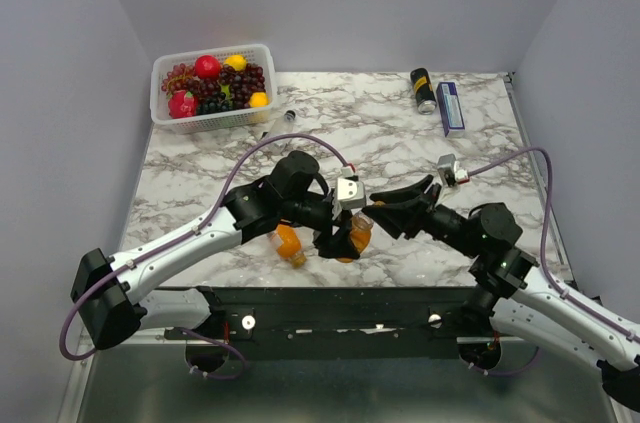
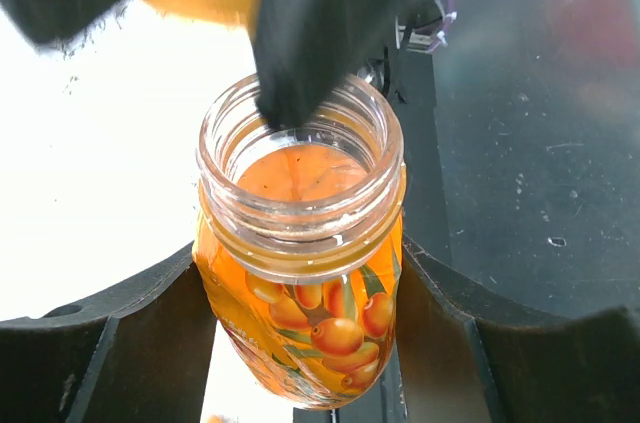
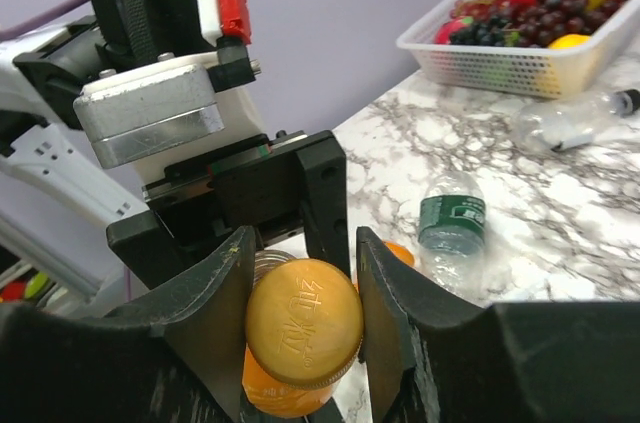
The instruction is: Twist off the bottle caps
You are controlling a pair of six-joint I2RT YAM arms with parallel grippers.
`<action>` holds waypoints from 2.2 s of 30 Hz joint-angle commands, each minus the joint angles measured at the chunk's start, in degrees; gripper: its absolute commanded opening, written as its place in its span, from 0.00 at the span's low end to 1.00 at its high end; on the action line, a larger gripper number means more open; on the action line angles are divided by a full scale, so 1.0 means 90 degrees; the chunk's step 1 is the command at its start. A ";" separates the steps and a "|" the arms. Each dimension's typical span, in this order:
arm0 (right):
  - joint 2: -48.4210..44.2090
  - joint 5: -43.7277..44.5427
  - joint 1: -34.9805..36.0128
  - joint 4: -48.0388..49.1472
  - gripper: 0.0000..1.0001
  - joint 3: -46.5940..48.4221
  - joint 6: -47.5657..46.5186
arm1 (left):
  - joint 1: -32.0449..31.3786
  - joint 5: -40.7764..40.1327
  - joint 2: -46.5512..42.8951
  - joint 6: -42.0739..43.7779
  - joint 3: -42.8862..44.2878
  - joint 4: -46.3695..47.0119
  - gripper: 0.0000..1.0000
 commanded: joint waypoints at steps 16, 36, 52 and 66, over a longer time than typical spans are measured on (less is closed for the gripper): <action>0.0523 0.1182 -0.1699 -0.2494 0.34 0.0426 -0.0069 | 0.0425 -0.3801 -0.0734 -0.0743 -0.0349 0.0776 0.43; 0.5180 0.0333 -0.2825 -0.1292 0.31 0.2113 -0.0791 | 0.0415 -0.4973 -0.0823 -0.0695 -0.0368 0.0717 0.43; 0.9106 0.1083 -0.2727 -0.2659 0.37 0.6138 -0.1016 | 0.0337 -0.5012 -0.0666 -0.0617 -0.0320 0.0629 0.43; 0.9899 0.1621 -0.2736 -0.3050 0.50 0.6656 -0.0792 | 0.0337 -0.4935 -0.0823 -0.0626 -0.0300 0.0610 0.43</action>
